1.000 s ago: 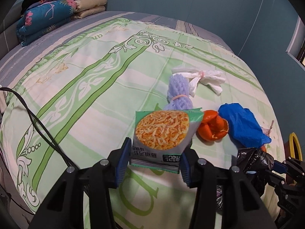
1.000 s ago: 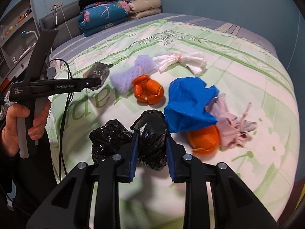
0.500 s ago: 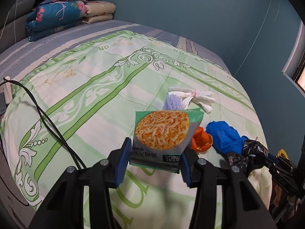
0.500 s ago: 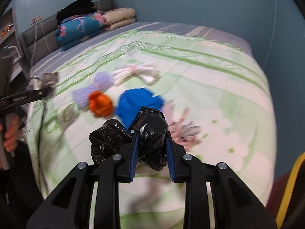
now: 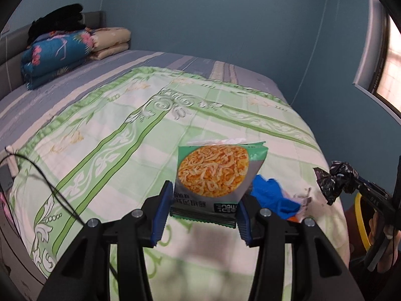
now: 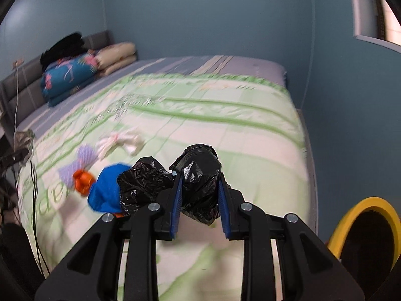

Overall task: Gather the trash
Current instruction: 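Carry the noodle packet and black bags over the yellow-rimmed bin with both tools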

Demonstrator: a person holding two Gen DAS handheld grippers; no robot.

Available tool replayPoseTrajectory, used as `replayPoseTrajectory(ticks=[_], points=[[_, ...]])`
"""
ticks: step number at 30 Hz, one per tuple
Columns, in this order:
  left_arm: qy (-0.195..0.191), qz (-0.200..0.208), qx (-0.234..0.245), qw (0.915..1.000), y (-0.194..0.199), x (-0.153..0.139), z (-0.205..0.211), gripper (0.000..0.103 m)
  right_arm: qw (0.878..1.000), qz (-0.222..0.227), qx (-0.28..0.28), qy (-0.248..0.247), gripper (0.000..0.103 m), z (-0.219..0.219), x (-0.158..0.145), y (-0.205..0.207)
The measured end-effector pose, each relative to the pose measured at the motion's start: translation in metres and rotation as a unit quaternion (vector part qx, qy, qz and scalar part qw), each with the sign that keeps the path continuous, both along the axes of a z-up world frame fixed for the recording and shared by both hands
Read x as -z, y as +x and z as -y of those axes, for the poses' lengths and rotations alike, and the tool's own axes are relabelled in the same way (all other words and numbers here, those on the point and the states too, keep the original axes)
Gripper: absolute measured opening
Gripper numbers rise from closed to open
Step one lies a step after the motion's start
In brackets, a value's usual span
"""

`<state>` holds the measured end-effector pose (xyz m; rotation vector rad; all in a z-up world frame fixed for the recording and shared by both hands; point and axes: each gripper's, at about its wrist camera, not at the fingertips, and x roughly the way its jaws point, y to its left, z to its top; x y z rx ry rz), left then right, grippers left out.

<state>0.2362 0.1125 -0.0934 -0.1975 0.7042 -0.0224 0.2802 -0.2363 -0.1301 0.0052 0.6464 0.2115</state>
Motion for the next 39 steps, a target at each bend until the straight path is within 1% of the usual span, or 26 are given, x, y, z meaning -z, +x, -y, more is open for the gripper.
replayPoseTrajectory(ticks=[5, 10, 15, 20, 24, 28, 33, 36, 39], points=[[0.012, 0.024, 0.036, 0.9990, 0.005, -0.028, 0.039, 0.044, 0.998, 0.044, 0.031, 0.013, 0.025, 0.038, -0.034, -0.019], [0.017, 0.053, 0.080, 0.9952, 0.008, -0.060, 0.085, 0.044, 0.994, 0.088, 0.059, 0.027, 0.025, 0.075, -0.068, -0.047], [0.020, 0.085, 0.129, 0.9878, 0.006, -0.089, 0.135, 0.044, 0.987, 0.130, 0.090, 0.035, 0.025, 0.111, -0.101, -0.080], [0.020, 0.103, 0.176, 0.9788, 0.005, -0.105, 0.189, 0.044, 0.980, 0.159, 0.120, 0.030, 0.025, 0.138, -0.122, -0.109], [0.012, 0.106, 0.214, 0.9710, 0.006, -0.109, 0.230, 0.044, 0.974, 0.172, 0.148, 0.023, 0.025, 0.164, -0.133, -0.129], [0.010, 0.108, 0.250, 0.9622, 0.006, -0.108, 0.269, 0.044, 0.967, 0.180, 0.179, 0.013, 0.025, 0.185, -0.136, -0.143], [0.007, 0.096, 0.297, 0.9501, 0.006, -0.098, 0.319, 0.044, 0.959, 0.175, 0.222, 0.010, 0.025, 0.216, -0.128, -0.156], [0.009, 0.089, 0.316, 0.9445, 0.008, -0.088, 0.343, 0.044, 0.955, 0.170, 0.241, 0.006, 0.025, 0.227, -0.121, -0.158], [0.010, 0.077, 0.333, 0.9397, 0.008, -0.077, 0.364, 0.044, 0.952, 0.157, 0.261, 0.013, 0.025, 0.245, -0.111, -0.160]])
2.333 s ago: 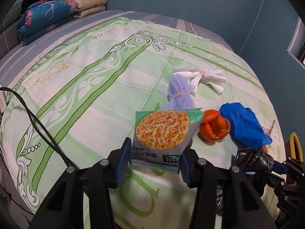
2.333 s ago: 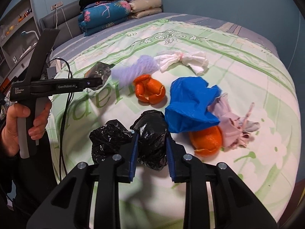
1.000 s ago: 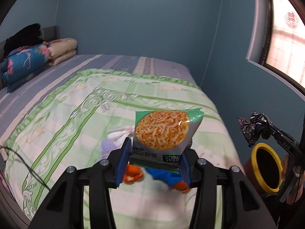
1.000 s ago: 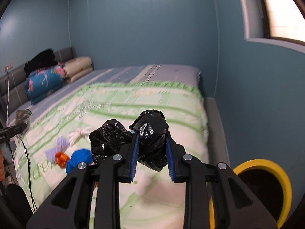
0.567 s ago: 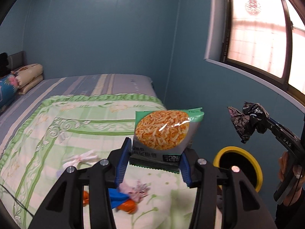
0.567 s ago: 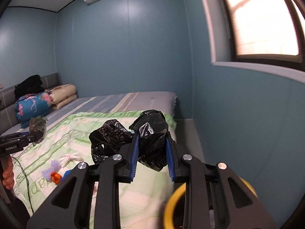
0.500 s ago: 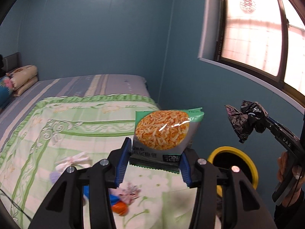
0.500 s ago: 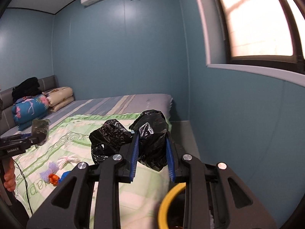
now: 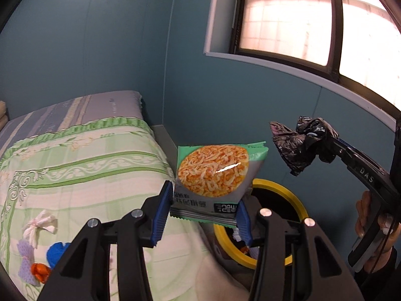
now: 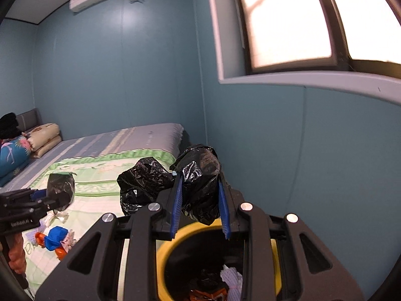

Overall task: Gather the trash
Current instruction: 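Carry the noodle packet and black bags over the yellow-rimmed bin with both tools, then open both tools to drop the packet and black bags into the bin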

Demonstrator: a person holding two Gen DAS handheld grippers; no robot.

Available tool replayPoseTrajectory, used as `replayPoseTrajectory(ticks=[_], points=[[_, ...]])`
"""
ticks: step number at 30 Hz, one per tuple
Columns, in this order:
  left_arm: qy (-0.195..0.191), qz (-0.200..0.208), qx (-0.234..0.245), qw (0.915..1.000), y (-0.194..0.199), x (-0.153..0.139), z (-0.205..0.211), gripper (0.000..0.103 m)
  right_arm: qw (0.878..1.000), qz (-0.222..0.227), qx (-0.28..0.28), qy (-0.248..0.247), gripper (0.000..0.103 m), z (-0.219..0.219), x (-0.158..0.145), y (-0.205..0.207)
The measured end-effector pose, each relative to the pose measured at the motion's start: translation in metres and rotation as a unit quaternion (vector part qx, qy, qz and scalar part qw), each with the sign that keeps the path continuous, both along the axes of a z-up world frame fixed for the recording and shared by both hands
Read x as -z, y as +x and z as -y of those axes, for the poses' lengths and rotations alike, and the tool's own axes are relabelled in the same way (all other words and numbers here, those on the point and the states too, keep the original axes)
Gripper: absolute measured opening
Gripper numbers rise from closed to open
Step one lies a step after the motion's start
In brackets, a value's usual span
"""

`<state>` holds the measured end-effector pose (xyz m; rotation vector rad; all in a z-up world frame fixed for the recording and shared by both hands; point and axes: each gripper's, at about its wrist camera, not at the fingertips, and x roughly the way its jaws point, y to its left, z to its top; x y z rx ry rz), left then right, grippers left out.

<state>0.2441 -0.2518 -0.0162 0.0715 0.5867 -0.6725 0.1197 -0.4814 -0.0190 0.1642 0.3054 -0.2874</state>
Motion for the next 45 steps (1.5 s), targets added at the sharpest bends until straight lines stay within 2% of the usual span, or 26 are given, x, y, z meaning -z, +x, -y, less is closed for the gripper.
replayPoseTrajectory(ticks=[15, 29, 34, 41, 45], points=[[0.041, -0.058, 0.047, 0.9964, 0.009, 0.063, 0.079, 0.044, 0.996, -0.048, 0.078, 0.011, 0.025, 0.038, 0.053, 0.004], [0.068, -0.103, 0.060, 0.9905, 0.009, 0.116, 0.115, 0.044, 0.988, -0.106, 0.094, 0.059, 0.025, 0.067, 0.096, 0.029], [0.073, -0.115, 0.061, 0.9888, 0.010, 0.126, 0.120, 0.044, 0.986, -0.121, 0.084, 0.075, 0.025, 0.068, 0.109, 0.033], [0.079, -0.118, 0.064, 0.9878, 0.008, 0.133, 0.126, 0.044, 0.986, -0.128, 0.080, 0.074, 0.027, 0.065, 0.114, 0.037], [0.076, -0.119, 0.066, 0.9878, 0.009, 0.134, 0.127, 0.047, 0.985, -0.132, 0.080, 0.081, 0.033, 0.070, 0.116, 0.042]])
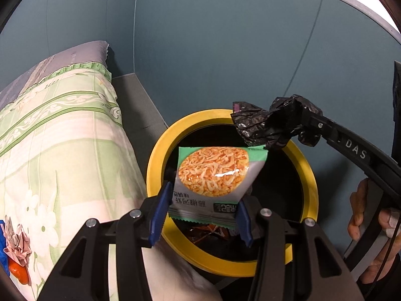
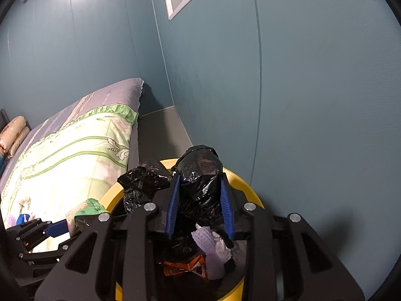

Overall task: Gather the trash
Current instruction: 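Open both tools to drop the packet and black bags into the bin, then move both open tools back over the remaining trash on the bed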

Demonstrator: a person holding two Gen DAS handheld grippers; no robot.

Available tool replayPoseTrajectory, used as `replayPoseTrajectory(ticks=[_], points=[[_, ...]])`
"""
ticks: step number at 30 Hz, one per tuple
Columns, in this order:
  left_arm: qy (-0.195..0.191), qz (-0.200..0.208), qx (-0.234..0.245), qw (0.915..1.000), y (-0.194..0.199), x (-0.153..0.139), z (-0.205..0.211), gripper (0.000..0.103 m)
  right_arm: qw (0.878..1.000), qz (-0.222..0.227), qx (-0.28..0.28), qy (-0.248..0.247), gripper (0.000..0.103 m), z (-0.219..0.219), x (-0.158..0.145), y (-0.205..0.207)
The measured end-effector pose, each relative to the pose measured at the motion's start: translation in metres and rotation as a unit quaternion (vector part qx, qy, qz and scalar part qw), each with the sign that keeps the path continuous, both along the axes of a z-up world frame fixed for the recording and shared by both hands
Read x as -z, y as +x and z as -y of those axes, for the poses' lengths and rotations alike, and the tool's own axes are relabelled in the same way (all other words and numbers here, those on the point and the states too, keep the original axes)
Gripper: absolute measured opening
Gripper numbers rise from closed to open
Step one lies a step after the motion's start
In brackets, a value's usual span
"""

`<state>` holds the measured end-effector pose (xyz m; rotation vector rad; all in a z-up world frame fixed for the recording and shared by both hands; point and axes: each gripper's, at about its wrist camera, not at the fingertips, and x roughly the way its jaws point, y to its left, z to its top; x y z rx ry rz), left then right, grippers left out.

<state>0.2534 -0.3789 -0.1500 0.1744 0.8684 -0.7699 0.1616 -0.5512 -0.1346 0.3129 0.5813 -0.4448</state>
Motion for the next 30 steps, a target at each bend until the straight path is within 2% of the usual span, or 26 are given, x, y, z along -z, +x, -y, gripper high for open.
replayPoseTrajectory(ticks=[2, 3, 9, 17, 23, 30], points=[[-0.004, 0.001, -0.001, 1.0000, 0.001, -0.001, 0.000, 0.059, 1.000, -0.003, 0.000, 0.001, 0.035, 0.000, 0.000, 0.004], [-0.009, 0.000, -0.002, 1.0000, 0.001, -0.001, -0.001, 0.061, 1.000, -0.005, 0.001, 0.002, 0.038, 0.000, 0.001, 0.005], [-0.020, 0.000, -0.008, 0.9998, -0.002, -0.008, -0.009, 0.067, 1.000, -0.005, 0.007, 0.003, 0.042, 0.001, 0.001, 0.002], [-0.036, 0.010, -0.038, 0.9985, 0.009, -0.025, -0.042, 0.067, 1.000, 0.012, 0.001, -0.004, 0.042, -0.008, -0.014, -0.005], [-0.053, 0.039, -0.085, 0.9942, 0.016, -0.056, -0.099, 0.075, 0.998, 0.045, -0.036, -0.018, 0.048, -0.040, -0.040, -0.008], [-0.067, 0.078, -0.159, 0.9819, 0.017, -0.095, -0.185, 0.082, 0.992, 0.070, -0.094, -0.037, 0.049, -0.097, -0.068, 0.003]])
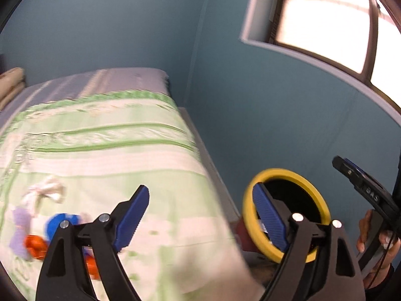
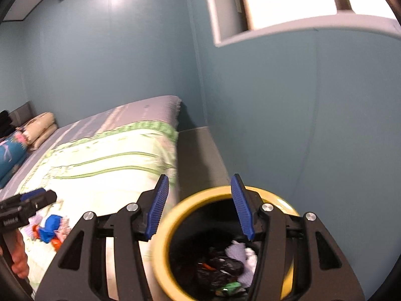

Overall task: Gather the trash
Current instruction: 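Move both open tools back over the remaining trash on the bed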

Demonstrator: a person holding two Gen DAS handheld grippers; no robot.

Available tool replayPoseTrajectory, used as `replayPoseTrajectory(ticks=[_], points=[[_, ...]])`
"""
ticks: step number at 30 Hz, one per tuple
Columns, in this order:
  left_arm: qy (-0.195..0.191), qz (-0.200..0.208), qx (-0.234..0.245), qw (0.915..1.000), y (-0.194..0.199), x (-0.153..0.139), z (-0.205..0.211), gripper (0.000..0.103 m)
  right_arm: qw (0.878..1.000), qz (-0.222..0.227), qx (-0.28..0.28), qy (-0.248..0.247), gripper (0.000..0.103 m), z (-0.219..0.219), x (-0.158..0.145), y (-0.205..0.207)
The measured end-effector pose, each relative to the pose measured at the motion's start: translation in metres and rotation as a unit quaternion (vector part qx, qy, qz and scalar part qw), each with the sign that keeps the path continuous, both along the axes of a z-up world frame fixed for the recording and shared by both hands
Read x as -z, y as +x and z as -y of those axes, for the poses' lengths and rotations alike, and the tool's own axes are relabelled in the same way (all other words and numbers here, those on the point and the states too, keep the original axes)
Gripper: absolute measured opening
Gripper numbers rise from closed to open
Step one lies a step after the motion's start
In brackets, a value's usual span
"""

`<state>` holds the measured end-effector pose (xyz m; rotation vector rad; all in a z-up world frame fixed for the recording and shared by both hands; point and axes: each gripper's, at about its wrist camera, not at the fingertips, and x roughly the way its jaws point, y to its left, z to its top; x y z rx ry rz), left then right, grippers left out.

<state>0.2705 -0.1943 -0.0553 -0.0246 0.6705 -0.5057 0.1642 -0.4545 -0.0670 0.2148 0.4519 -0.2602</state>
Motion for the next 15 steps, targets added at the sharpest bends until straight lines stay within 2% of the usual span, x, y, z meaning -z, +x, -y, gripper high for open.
replayPoseTrajectory(ticks=[3, 8, 11, 15], points=[[0.000, 0.014, -0.029, 0.9995, -0.002, -0.011, -0.030, 0.085, 1.000, 0.009, -0.026, -0.007, 0.055, -0.027, -0.008, 0.006], [0.003, 0.036, -0.074, 0.9966, -0.012, -0.028, -0.079, 0.090, 0.997, 0.017, -0.070, -0.017, 0.056, -0.069, -0.020, 0.017], [0.004, 0.041, -0.098, 0.9944, -0.017, -0.032, -0.112, 0.092, 0.994, 0.017, -0.102, -0.026, 0.056, -0.098, -0.024, 0.023], [0.011, 0.037, -0.132, 0.9905, -0.018, -0.030, -0.148, 0.093, 0.990, 0.017, -0.138, -0.029, 0.063, -0.130, -0.023, 0.035]])
